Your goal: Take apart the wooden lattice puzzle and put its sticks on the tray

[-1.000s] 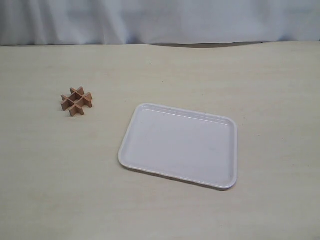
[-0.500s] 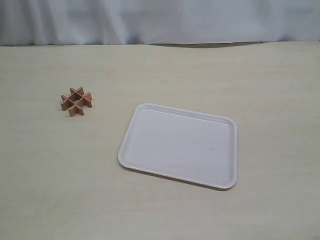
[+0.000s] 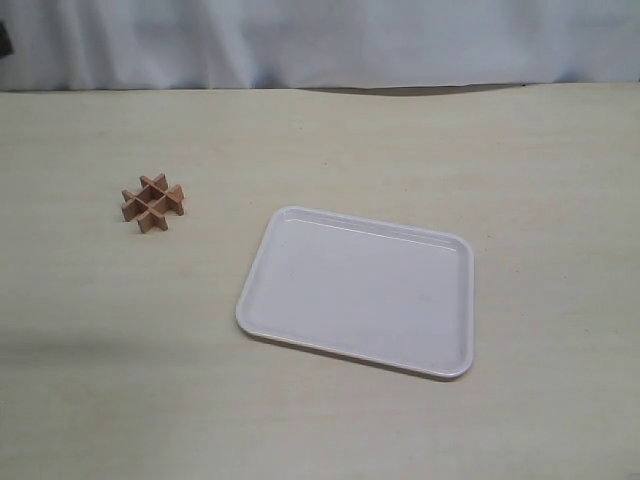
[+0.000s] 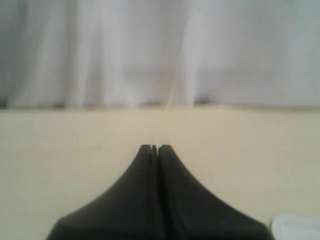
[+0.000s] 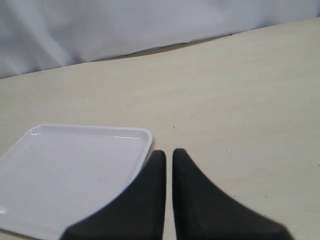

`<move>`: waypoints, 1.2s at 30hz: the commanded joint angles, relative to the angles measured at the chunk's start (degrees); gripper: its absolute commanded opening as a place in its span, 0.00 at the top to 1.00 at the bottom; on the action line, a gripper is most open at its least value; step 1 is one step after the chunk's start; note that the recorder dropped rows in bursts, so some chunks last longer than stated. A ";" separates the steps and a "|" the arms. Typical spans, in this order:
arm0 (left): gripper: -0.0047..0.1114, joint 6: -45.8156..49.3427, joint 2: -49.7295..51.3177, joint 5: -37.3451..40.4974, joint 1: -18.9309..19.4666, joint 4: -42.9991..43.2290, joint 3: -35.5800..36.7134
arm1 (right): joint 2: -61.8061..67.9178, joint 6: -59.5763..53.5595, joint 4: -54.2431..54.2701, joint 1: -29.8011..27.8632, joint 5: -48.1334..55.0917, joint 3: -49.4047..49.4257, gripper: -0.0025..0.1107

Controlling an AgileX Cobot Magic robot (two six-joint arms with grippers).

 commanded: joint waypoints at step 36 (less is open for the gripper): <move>0.96 -8.75 52.70 53.64 -13.91 2.92 -39.52 | -0.27 -0.27 -0.48 -0.17 0.01 0.19 0.94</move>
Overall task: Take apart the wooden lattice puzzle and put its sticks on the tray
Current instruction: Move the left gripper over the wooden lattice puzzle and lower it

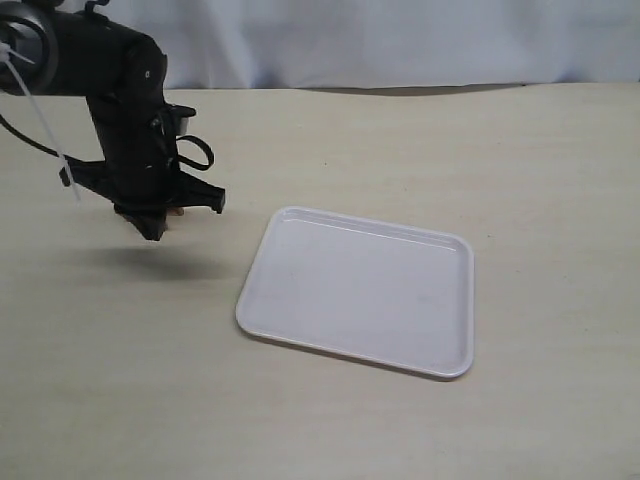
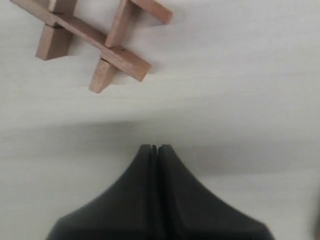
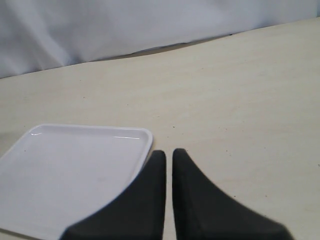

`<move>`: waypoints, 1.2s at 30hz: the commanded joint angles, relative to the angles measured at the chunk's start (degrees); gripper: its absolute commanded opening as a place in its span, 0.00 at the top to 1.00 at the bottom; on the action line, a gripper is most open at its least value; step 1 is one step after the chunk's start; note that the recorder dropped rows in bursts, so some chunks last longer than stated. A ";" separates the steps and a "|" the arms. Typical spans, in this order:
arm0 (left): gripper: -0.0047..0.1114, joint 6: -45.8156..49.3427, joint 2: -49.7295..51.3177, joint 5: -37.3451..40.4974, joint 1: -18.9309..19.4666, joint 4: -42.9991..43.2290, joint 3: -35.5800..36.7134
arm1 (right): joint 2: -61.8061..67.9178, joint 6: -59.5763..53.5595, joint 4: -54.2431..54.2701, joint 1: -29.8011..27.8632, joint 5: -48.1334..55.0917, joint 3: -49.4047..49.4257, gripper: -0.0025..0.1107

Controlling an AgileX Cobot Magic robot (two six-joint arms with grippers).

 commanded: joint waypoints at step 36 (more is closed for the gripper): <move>0.64 -12.78 2.16 -10.09 0.19 4.49 0.18 | -0.27 -0.27 -0.48 -0.17 0.01 0.19 0.94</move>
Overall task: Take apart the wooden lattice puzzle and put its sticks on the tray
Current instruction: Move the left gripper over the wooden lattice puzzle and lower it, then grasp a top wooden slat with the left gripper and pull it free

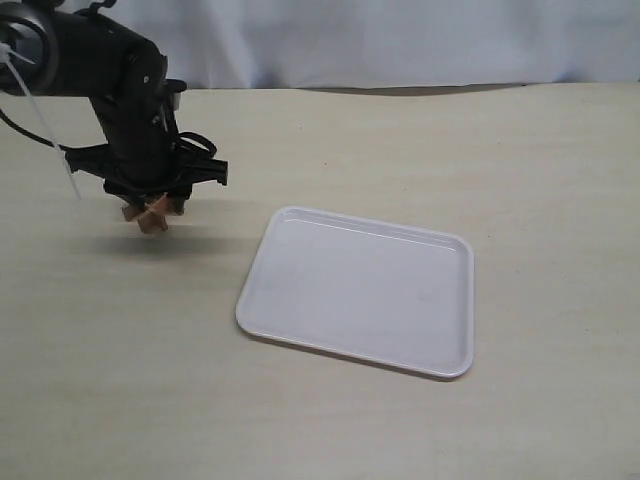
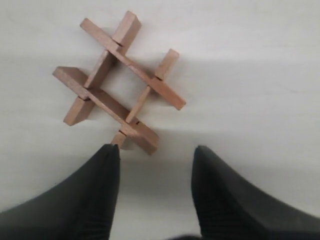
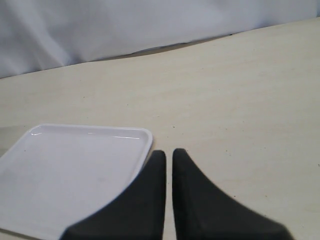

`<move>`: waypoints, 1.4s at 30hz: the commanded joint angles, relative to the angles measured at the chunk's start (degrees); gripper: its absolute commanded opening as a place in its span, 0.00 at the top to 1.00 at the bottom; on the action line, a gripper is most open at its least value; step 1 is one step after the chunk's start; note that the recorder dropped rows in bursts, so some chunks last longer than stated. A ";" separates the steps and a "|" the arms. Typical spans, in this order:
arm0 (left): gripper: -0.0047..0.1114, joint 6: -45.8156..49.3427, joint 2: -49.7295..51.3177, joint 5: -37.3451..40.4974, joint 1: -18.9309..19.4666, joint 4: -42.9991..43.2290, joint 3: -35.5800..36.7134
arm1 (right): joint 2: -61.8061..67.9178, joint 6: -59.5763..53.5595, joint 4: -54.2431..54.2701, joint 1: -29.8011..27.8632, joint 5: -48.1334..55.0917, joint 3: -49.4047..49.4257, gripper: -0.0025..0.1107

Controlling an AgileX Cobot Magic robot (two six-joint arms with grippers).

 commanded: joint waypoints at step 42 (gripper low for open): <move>0.65 -11.93 4.67 -0.34 0.05 7.45 0.07 | -0.27 -0.27 -0.48 -0.17 0.01 0.19 0.94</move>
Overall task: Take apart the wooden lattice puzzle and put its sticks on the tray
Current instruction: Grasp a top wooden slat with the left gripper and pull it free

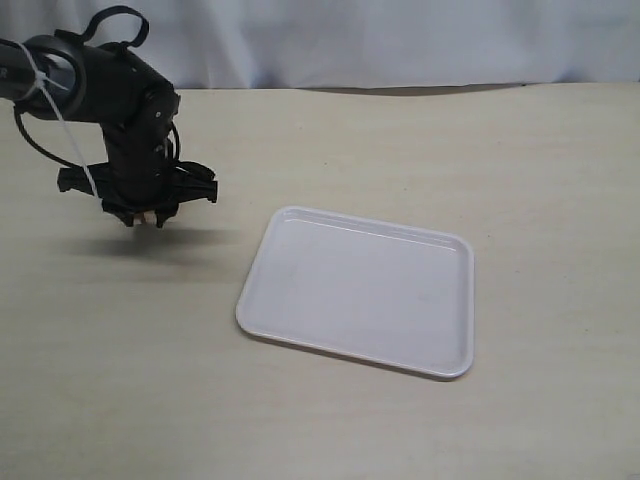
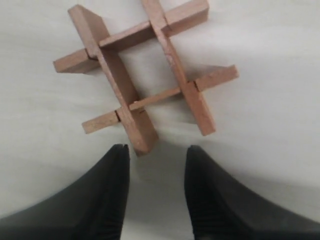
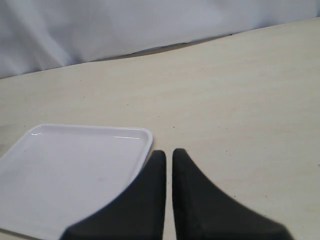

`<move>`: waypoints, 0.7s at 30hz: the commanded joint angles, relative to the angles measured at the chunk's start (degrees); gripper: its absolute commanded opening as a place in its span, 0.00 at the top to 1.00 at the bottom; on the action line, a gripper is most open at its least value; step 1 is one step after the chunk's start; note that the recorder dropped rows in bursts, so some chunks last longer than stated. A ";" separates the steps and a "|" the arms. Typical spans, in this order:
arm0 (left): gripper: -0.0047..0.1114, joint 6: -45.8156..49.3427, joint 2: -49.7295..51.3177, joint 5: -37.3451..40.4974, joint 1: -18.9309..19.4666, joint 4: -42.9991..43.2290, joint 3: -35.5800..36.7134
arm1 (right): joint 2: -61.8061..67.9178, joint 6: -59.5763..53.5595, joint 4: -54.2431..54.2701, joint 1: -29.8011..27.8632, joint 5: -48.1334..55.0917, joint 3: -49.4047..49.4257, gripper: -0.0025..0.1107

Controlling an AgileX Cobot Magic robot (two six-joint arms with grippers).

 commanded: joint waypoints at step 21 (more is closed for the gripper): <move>0.65 -5.32 -0.13 -3.09 0.05 4.90 0.07 | -0.27 -0.27 -0.48 -0.17 0.01 0.19 0.94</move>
